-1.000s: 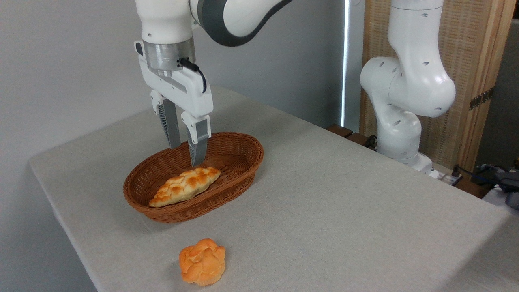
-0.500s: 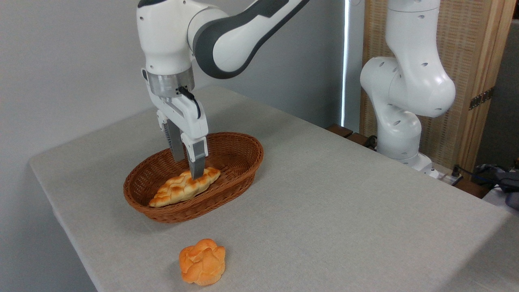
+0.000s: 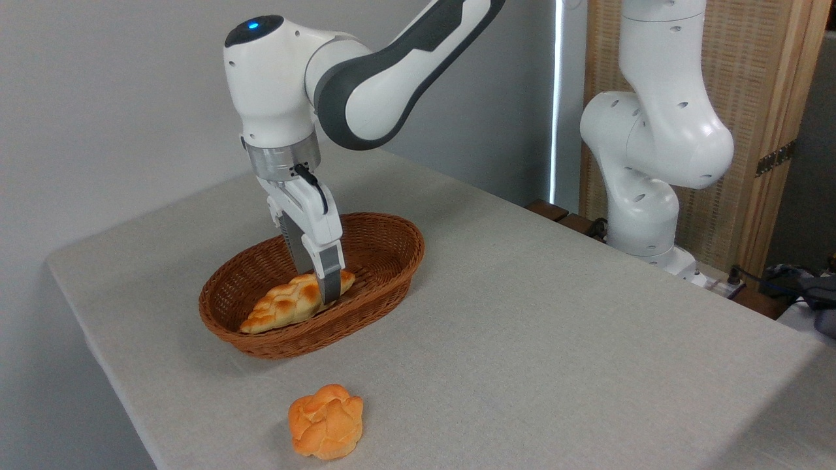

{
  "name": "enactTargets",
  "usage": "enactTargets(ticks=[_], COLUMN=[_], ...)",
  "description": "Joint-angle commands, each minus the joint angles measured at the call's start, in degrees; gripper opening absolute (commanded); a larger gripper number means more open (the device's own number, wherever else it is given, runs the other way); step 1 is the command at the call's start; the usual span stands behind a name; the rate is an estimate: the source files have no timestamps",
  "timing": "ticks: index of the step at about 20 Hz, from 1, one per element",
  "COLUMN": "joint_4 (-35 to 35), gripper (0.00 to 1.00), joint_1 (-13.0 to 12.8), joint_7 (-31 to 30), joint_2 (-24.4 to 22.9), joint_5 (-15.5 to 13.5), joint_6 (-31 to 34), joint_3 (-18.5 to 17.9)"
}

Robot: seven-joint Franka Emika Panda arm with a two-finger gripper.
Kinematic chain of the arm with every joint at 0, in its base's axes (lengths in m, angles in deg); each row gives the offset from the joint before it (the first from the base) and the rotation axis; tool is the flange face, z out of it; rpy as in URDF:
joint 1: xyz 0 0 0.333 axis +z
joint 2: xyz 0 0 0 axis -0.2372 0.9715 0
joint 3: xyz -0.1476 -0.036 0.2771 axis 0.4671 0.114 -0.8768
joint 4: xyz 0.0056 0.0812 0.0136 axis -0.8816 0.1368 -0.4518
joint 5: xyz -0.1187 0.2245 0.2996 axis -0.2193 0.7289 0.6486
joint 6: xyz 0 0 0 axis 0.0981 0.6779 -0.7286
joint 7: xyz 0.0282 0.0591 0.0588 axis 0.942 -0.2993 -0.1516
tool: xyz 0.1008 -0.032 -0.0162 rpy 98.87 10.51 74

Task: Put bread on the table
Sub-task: 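Close the gripper on the braided bread roll inside the basket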

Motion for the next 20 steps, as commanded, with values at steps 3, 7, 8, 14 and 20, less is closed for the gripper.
enactTargets(ticks=[3,7,8,14,20], joint_4=[0.9,1.0,0.9,0.9,0.9], gripper=[1.00,1.00,1.00,0.82,0.47], joint_1=[0.2,0.2,0.2,0.2,0.2], joint_7=[1.6,1.3,1.2,1.3,1.6], joint_2=[0.5,1.1,1.3,1.8,1.8], joint_5=[0.9,0.9,0.9,0.8,0.8], joint_6=[-2.2,-4.6,-5.1,-6.2,-6.3], joint_3=[0.0,0.0,0.0,0.0,0.0])
